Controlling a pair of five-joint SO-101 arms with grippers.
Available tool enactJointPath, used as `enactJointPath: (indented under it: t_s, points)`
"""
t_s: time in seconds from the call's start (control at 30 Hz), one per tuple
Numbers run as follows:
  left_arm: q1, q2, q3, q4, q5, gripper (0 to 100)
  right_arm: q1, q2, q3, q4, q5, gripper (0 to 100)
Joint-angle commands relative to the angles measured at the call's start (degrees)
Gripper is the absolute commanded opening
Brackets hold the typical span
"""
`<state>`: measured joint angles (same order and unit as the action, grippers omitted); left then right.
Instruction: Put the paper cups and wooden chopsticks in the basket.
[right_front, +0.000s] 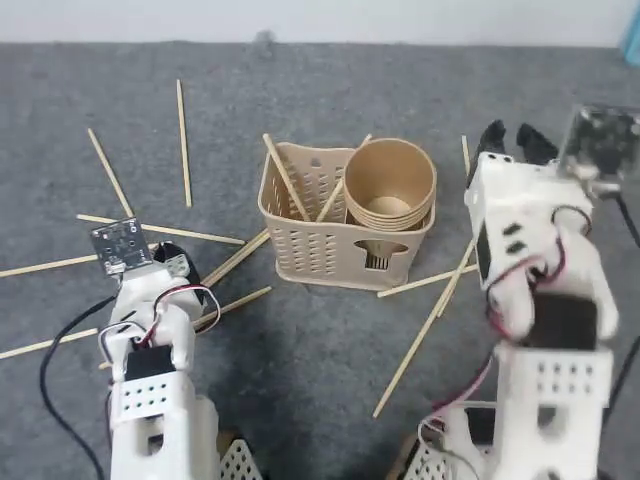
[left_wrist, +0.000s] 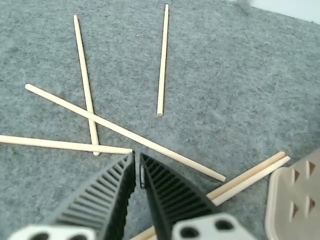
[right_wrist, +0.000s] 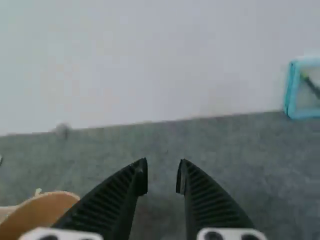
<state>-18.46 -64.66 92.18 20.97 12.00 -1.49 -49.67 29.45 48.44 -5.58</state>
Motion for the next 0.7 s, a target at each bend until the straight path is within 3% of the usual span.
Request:
enactJointPath:
  t_s: [0.0, 0.33, 0.67]
  points:
    - [-0.44, -0.97, -0.22, -1.49, -0.44, 1, 1.8, 7.52, -2.99, -0.04, 2.2, 10.1]
    - [-0.26, -0.97, -0.22, -1.76, -0.44, 1, 4.44, 35.38, -15.03, 0.04, 2.9, 10.1]
    - [-0.09, -0.97, -0.22, -1.76, -0.44, 1, 3.3, 66.15, -37.19, 0.48, 11.6, 10.1]
